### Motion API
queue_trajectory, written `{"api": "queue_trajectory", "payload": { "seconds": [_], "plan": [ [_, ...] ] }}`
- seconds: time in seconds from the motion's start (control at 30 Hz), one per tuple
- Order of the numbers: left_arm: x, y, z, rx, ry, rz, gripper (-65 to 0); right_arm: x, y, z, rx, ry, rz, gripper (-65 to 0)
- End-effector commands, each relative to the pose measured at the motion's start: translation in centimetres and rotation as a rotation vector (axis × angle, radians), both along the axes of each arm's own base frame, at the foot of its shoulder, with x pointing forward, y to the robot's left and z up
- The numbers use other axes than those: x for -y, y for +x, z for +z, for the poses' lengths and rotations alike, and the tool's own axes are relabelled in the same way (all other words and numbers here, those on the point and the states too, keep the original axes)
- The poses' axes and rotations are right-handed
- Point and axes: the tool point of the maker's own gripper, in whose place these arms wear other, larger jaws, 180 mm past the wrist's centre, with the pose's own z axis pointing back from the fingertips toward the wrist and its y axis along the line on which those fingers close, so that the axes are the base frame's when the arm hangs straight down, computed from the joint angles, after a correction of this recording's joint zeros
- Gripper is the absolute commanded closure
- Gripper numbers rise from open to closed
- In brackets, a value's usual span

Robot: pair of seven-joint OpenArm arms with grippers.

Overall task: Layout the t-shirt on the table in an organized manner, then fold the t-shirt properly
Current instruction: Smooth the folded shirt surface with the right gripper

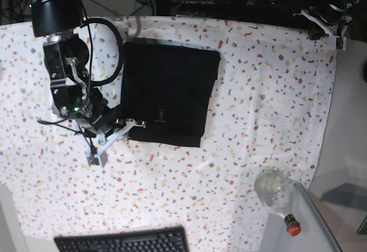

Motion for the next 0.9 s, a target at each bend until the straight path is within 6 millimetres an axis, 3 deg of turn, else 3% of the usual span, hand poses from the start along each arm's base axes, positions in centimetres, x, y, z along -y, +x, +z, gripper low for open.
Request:
{"api": "queue_trajectory", "payload": {
  "seconds": [0.0,0.07,0.13,0.3,0.4,0.5,0.87],
  "plan": [
    [-0.3,0.7,1.0,0.039,0.010,-0.007,0.0,-0.7,1.5,3.0,0.098,0.022,0.012,-30.6],
    [1.1,1.5,0.9,0.056,-0.008,-0.030,0.0,-3.7,1.3,5.0,0.155,0.036,0.098,-35.7],
    [2.7,2.5,1.1,0.076,-0.024,-0.061,0.0,-7.3,1.2,5.8,0.164,0.023,0.220,-37.5],
    [7.4,5.2,0.9,0.120,-0.090,-0.130,0.0,-14.2,1.1,3.8,0.088,-0.044,0.440,-38.0],
    [9.0,5.6,0.5,0.118,-0.119,-0.157,0.0,-15.6,2.4,1.7,0.039,-0.063,0.438,-38.0],
    [10.0,5.6,0.2,0.112,-0.134,-0.175,0.0,-15.6,3.4,-0.3,0.001,-0.085,0.417,-38.0],
    [9.5,4.4,-1.2,0.068,-0.149,-0.150,0.0,-15.7,3.7,-0.8,-0.004,-0.085,0.407,-36.3]
  ]
}}
